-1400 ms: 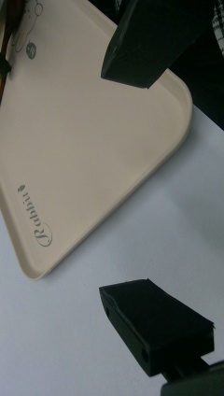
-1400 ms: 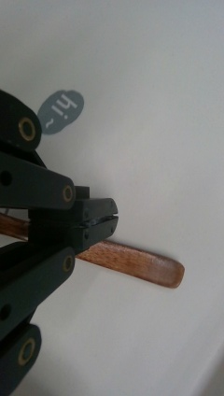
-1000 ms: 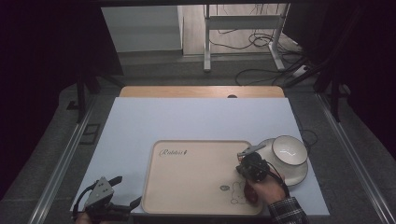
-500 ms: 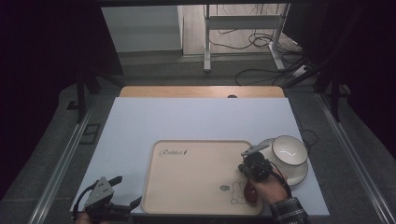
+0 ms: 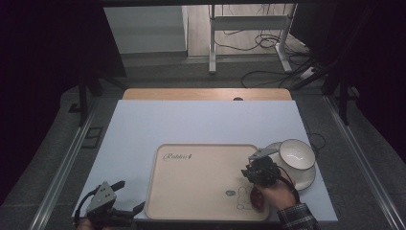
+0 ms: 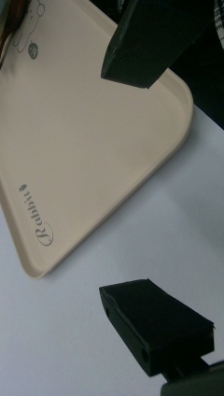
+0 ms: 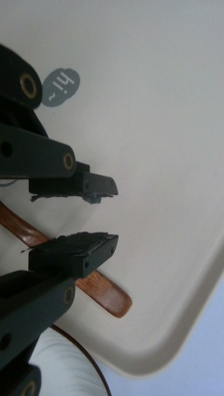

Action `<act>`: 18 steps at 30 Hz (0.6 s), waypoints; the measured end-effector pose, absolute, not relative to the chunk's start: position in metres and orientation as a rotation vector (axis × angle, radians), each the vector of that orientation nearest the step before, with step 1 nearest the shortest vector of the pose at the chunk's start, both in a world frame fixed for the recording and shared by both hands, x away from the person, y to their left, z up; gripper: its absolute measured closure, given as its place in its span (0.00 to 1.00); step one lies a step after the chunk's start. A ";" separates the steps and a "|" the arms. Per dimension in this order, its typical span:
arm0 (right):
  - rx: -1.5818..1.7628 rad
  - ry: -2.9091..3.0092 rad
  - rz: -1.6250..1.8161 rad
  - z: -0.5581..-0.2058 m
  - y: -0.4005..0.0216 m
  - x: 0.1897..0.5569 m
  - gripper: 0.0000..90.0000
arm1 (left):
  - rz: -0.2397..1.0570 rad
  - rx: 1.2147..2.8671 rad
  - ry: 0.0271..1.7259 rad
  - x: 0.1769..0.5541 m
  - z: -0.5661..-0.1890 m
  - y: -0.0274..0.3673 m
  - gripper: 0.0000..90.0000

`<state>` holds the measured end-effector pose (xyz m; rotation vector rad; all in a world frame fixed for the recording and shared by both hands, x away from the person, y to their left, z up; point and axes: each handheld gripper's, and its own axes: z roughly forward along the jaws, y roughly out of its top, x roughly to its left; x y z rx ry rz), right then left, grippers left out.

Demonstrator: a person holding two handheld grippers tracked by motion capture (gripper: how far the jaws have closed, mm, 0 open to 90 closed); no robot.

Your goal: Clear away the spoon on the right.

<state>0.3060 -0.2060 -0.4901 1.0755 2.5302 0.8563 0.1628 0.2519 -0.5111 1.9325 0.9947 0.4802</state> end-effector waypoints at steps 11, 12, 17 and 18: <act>1.039 2.497 0.914 -0.481 -0.207 0.298 0.69 | 0.482 1.927 0.995 0.162 -0.511 0.252 0.01; 1.032 2.496 0.917 -0.480 -0.208 0.298 0.68 | 0.482 1.927 0.995 0.162 -0.511 0.252 0.01; 1.022 2.483 0.931 -0.479 -0.210 0.294 0.66 | 0.483 1.926 0.995 0.162 -0.511 0.252 0.01; 1.019 2.477 0.940 -0.478 -0.211 0.292 0.64 | 0.482 1.926 0.995 0.162 -0.511 0.252 0.01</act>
